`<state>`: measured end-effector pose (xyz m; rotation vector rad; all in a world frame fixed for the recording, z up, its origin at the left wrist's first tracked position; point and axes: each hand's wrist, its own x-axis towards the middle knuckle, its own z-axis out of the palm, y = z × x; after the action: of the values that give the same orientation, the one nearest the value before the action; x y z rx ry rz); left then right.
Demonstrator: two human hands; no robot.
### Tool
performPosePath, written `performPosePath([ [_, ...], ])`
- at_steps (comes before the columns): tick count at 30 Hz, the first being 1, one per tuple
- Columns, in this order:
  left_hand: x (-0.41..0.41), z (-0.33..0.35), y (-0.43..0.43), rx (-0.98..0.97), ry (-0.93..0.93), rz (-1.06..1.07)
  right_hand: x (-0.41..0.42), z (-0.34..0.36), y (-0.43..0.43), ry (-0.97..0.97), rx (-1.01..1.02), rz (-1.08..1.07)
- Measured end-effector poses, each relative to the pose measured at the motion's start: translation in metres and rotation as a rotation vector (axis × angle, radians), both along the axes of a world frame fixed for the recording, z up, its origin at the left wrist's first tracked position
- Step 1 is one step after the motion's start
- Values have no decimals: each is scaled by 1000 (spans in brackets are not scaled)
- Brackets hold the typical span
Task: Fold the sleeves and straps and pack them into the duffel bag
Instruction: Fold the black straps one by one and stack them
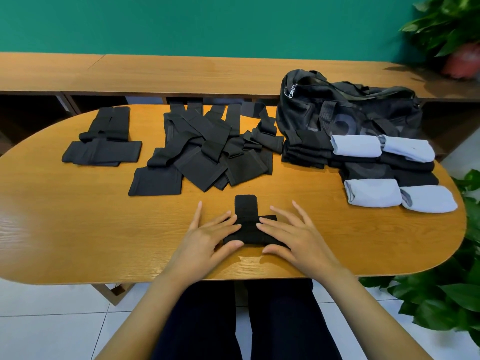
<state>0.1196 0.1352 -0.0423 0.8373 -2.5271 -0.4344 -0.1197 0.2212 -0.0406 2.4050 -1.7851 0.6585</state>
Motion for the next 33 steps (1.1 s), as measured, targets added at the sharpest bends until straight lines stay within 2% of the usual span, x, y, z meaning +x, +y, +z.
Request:
performPosePath([
  [6,3,1,3,-86,88,15,-1,-3,0,-129,-113,-27],
  [11,-5,2,6,-43,233,169,6,8,-9,-285,-201,-135],
  [14,-13,4,5,31,278,303,12,20,-21,-339,-165,-220],
  [16,-17,7,2,89,292,365,16,29,-32,-380,-69,-283],
  [20,-23,16,-6,154,241,459,23,36,-49,-382,86,-400],
  [24,-23,21,-12,99,83,590,24,26,-56,-325,108,-433],
  [26,-18,20,-14,67,87,557,24,23,-51,-270,106,-432],
  [28,-13,18,-16,71,111,399,24,22,-44,-241,123,-415],
  [31,-7,15,-16,216,28,145,26,18,-32,-234,133,-394],
  [33,-6,11,-16,246,-36,94,28,17,-24,-251,148,-383],
])
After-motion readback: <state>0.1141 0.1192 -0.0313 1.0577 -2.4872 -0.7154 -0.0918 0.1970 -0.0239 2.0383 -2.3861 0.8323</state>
